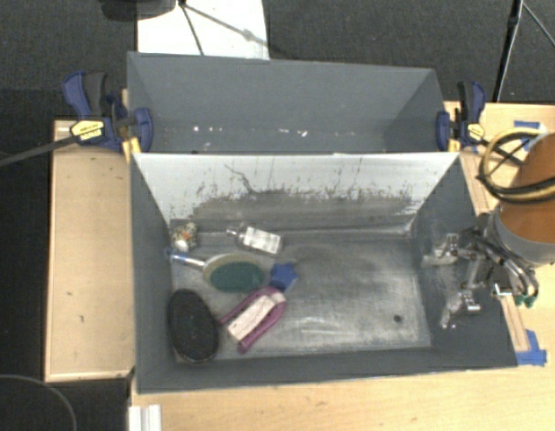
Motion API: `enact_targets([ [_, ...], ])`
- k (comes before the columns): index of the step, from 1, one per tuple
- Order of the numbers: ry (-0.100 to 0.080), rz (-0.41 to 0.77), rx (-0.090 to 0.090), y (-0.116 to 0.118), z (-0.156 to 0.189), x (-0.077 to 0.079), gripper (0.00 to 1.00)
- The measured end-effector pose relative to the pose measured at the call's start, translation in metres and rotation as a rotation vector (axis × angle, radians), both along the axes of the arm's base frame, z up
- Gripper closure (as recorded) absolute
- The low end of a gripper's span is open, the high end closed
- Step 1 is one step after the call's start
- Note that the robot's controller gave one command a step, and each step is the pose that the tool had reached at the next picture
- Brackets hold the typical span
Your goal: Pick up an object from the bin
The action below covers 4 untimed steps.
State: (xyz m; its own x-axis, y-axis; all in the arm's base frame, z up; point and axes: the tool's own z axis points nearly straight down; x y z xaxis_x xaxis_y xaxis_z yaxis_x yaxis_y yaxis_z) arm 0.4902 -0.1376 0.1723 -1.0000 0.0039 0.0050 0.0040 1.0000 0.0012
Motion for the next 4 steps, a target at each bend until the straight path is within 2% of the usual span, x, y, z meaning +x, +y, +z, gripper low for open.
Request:
enact_targets([
  [1, -0.024, 0.443, -0.004, -0.007, -0.099, -0.004, 0.0],
  [2, -0.003, 1.088, 0.037, 0.012, -0.101, 0.073, 0.0],
  [3, -0.014, 0.985, 0.005, 0.161, -0.071, 0.1, 0.0],
  [4, -0.012, 1.252, -0.006, 0.232, -0.098, 0.09, 0.0],
])
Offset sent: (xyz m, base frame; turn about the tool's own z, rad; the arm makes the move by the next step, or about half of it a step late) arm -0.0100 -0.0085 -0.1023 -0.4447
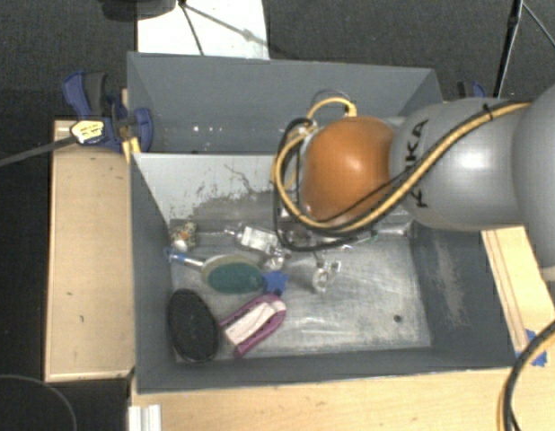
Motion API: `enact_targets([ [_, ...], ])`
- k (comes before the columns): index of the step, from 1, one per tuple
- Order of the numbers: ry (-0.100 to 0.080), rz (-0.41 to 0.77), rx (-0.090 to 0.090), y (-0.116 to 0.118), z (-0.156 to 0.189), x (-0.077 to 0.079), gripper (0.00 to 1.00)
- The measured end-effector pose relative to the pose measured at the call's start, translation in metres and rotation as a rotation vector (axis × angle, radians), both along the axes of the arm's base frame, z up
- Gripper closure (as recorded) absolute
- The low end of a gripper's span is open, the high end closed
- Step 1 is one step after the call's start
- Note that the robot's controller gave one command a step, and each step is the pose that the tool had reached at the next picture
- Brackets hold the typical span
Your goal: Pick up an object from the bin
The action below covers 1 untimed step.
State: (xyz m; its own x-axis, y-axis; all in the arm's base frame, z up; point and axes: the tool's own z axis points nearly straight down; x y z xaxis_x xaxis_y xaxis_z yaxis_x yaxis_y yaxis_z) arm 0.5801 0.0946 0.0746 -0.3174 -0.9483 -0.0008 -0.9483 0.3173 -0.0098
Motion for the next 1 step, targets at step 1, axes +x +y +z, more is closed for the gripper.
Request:
enact_targets([
  [1, 0.004, 0.019, 0.005, 0.0732, -0.0017, -0.006, 0.0],
])
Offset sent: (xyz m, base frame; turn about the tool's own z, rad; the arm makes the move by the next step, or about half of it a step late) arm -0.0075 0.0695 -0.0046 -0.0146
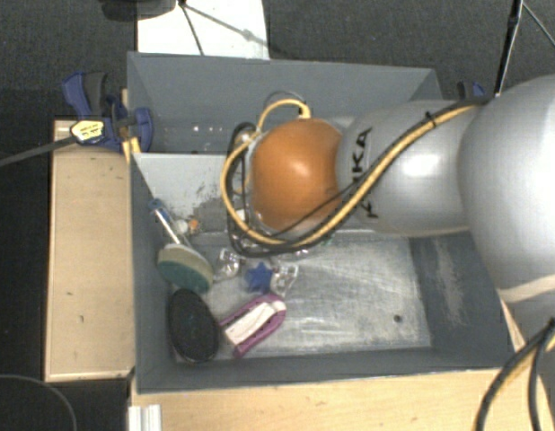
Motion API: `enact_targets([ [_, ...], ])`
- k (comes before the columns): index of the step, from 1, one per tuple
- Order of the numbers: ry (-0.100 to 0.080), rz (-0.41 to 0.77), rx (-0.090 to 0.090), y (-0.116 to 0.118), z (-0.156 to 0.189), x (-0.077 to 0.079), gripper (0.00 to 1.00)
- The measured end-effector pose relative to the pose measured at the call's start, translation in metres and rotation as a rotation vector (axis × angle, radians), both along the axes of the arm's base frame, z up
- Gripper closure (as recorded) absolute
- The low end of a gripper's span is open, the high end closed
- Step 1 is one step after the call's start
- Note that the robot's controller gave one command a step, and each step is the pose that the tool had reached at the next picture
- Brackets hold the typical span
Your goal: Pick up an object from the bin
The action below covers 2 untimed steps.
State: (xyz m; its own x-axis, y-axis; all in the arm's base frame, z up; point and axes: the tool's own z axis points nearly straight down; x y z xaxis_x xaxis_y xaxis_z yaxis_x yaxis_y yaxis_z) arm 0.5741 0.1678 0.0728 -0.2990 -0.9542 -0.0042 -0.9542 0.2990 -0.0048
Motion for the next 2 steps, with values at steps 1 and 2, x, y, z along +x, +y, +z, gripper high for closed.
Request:
enact_targets([
  [1, -0.003, -0.009, 0.001, -0.003, 0.002, 0.002, 1.0],
  [2, -0.004, -0.013, 0.002, -0.001, 0.075, 0.004, 1.0],
])
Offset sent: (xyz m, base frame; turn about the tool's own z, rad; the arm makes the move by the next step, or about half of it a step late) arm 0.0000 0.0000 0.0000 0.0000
